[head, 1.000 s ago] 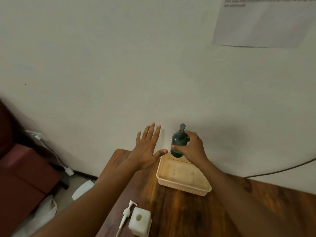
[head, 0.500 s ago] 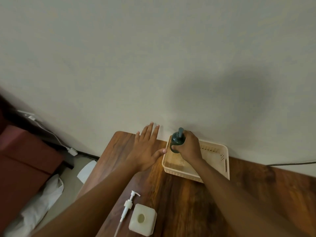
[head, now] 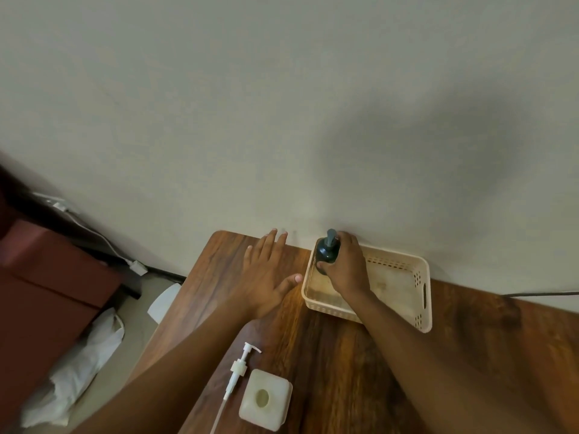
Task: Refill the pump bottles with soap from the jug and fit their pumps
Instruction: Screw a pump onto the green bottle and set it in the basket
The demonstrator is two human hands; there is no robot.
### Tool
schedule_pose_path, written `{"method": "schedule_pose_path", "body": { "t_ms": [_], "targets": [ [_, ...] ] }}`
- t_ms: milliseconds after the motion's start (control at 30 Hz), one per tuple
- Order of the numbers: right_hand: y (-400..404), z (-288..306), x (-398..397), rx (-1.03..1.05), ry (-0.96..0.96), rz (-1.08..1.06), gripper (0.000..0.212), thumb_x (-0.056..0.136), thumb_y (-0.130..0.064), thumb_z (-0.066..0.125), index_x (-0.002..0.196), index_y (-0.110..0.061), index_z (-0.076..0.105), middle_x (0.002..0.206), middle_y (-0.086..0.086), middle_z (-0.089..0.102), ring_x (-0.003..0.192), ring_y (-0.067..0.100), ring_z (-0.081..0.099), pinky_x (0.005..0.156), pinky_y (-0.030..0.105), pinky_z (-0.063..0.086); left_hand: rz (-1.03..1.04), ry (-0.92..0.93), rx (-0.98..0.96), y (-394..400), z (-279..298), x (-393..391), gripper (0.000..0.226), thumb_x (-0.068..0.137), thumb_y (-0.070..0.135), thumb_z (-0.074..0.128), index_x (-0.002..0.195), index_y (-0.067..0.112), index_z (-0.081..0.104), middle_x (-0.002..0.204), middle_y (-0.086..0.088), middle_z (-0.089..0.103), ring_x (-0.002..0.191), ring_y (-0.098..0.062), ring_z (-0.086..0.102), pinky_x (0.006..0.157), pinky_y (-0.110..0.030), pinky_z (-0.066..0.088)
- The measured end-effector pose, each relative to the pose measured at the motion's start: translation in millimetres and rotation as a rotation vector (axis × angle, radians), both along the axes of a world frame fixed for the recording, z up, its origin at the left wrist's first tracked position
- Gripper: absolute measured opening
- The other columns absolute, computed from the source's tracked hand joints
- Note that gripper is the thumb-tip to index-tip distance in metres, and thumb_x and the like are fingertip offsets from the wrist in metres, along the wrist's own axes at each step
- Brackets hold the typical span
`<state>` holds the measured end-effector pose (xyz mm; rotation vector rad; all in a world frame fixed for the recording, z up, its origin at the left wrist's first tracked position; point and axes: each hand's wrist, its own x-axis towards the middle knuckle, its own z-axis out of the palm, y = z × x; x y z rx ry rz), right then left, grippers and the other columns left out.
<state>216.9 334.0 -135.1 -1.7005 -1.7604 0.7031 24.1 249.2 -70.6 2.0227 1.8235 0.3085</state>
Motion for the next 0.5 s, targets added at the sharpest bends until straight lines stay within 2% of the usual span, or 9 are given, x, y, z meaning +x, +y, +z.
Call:
{"method": "schedule_pose_path", "body": {
  "t_ms": [133, 300, 400, 500],
  "targets": [
    [0.9, 7.8, 2.7, -0.073, -0.026, 0.017, 0.081, 0.063, -0.023, 0.095, 0.129, -0.019, 0.049, 0.131, 0.000, 0.053, 0.119, 0.020, 0.056, 0.091, 0.021, 0.041, 0.009, -0.047, 0.009, -11.0, 6.0, 1.0, 0.099, 0.086, 0.081, 0.019, 0.166, 0.028, -0.005, 0.175, 0.000, -0.008, 0.162, -0.019, -0.008, 0.129, -0.058, -0.001],
    [-8.5, 23.5, 18.5, -0.141, -0.065, 0.012, 0.096, 0.059, -0.042, 0.094, 0.136, -0.015, 0.044, 0.138, 0.005, 0.050, 0.124, 0.024, 0.054, 0.092, 0.026, 0.042, 0.036, -0.108, 0.029, -32.1, 17.3, -0.2, 0.112, 0.077, 0.094, 0.013, 0.166, 0.027, -0.002, 0.175, 0.000, -0.003, 0.162, -0.018, -0.005, 0.130, -0.056, -0.001],
    [-25.5, 33.7, 27.8, -0.132, -0.121, 0.041, 0.090, 0.060, -0.050, 0.091, 0.132, -0.020, 0.046, 0.131, 0.002, 0.053, 0.118, 0.022, 0.055, 0.088, 0.028, 0.045, 0.057, -0.112, -0.010, -51.1, 29.8, 1.2, 0.106, 0.083, 0.085, 0.024, 0.166, 0.024, 0.001, 0.175, 0.000, -0.002, 0.162, -0.018, -0.005, 0.129, -0.057, 0.000],
    [-53.9, 47.3, 32.0, -0.141, -0.092, 0.101, 0.094, 0.058, -0.051, 0.090, 0.137, -0.025, 0.045, 0.135, 0.000, 0.053, 0.122, 0.021, 0.053, 0.096, 0.034, 0.047, 0.078, -0.116, -0.039, -80.5, 49.1, 2.7, 0.100, 0.090, 0.077, 0.037, 0.166, 0.023, 0.001, 0.175, 0.001, -0.002, 0.162, -0.018, -0.003, 0.130, -0.056, 0.002]
  ]
}}
